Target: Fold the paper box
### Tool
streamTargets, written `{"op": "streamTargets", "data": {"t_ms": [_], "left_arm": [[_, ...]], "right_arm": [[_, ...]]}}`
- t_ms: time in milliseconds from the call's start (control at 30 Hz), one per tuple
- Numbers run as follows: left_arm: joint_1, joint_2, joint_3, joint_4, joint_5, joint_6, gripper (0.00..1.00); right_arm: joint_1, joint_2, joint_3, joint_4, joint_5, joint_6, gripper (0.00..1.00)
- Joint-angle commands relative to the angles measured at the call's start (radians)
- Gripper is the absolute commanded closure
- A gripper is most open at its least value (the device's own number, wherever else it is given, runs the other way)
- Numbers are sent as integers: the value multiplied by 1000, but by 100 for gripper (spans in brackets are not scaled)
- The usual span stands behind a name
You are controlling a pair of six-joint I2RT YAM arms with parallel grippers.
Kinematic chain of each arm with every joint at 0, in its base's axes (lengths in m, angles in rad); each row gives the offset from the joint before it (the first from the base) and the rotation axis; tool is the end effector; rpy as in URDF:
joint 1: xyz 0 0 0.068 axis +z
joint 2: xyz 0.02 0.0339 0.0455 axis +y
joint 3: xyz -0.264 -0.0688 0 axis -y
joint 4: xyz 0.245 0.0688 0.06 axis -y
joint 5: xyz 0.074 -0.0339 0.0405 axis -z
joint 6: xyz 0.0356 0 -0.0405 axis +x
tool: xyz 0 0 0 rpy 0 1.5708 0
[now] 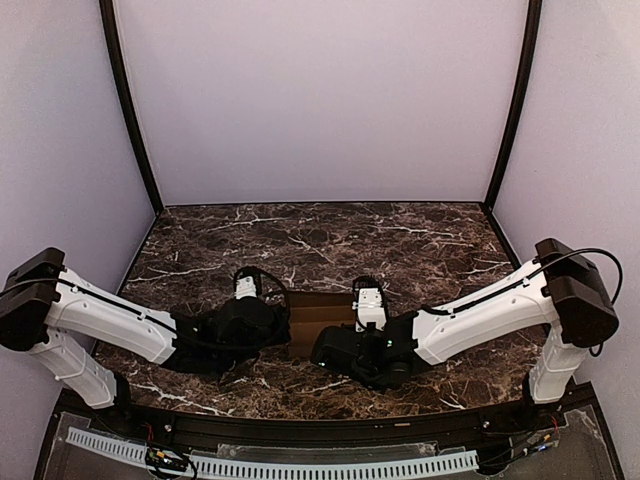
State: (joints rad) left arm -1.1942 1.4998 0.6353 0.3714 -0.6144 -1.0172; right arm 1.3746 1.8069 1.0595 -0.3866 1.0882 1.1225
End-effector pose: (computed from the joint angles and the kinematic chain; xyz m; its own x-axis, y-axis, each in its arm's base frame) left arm 0.1282 -0.2684 0.1806 -0.5790 -0.4259 -0.6952 0.1532 0.7807 -0.6058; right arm 0.0973 0.3278 0.1656 -0.4209 0.0275 -0.9067 -0.0064 0.9994 0.0334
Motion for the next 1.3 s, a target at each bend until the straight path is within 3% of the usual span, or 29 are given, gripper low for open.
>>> {"op": "streamTargets", "data": {"t_ms": [0,300,567,1000,1267], "left_arm": [[-13,49,9,-11,137,-8,99],[-13,125,36,21,182,-19,99],[-15,55,-31,-37,160,-8,99],[-29,53,-67,-102,104,-8,99],[-34,73,-48,-129,73,-20,99]], "right_arm": [[14,-8,11,69,-26,-20,100],[15,-18,2,74,-26,-24,100],[15,-18,-10,76,-38,-24,100],[44,-100,-88,68,-88,-2,58],[104,-222,-142,-14,-137,19,42]]}}
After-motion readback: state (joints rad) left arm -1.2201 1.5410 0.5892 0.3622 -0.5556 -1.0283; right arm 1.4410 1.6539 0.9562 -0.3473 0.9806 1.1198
